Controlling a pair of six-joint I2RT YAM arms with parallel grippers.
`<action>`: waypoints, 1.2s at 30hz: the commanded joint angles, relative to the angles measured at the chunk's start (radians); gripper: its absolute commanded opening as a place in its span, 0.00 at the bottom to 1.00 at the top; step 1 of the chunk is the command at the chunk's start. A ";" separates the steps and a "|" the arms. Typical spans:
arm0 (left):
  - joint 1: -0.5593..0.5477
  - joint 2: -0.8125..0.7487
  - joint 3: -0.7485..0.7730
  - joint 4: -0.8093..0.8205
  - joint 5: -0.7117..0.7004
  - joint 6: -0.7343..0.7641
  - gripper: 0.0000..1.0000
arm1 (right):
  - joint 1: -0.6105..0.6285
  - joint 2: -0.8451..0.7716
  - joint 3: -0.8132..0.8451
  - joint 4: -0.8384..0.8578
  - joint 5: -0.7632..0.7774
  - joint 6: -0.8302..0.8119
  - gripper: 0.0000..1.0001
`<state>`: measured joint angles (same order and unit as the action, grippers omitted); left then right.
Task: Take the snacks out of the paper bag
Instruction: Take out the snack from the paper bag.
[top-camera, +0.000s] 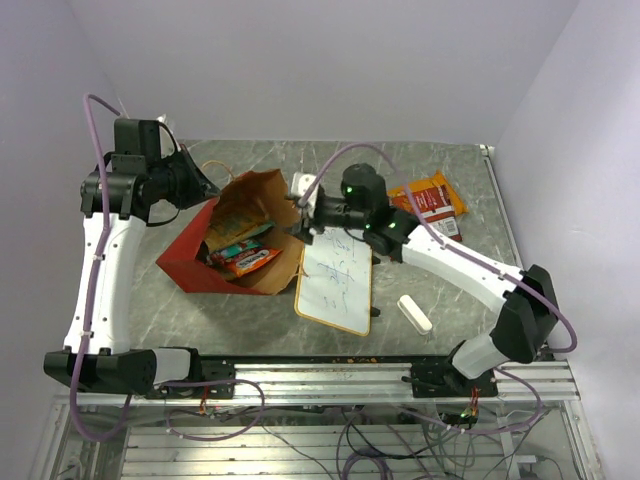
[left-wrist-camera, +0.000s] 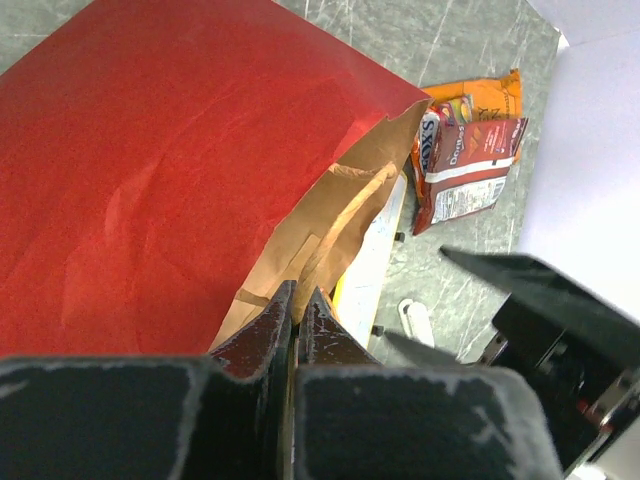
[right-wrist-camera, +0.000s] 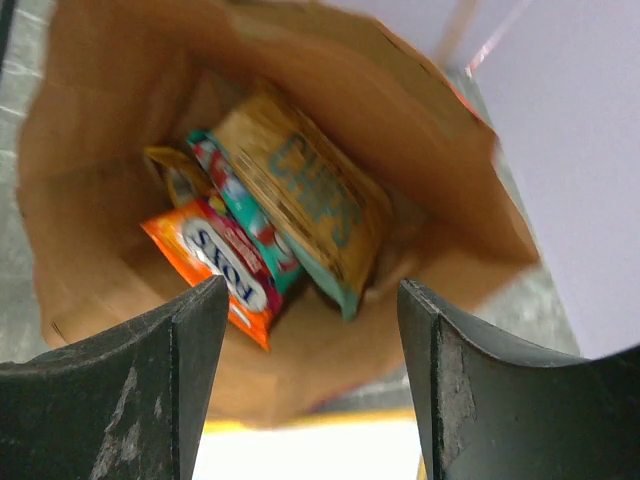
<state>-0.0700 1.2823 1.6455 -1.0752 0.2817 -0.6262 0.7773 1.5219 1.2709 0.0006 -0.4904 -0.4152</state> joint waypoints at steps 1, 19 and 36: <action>-0.007 0.016 0.054 0.027 0.024 0.003 0.07 | 0.089 0.075 0.003 0.124 -0.017 -0.166 0.68; -0.007 0.063 0.131 -0.058 0.042 0.115 0.07 | 0.208 0.529 0.256 0.210 0.060 -0.452 0.69; -0.007 0.053 0.126 -0.084 0.030 0.136 0.07 | 0.216 0.633 0.350 0.245 0.162 -0.376 0.18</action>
<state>-0.0700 1.3487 1.7473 -1.1530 0.2962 -0.5041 0.9943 2.1868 1.6287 0.1841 -0.3523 -0.8379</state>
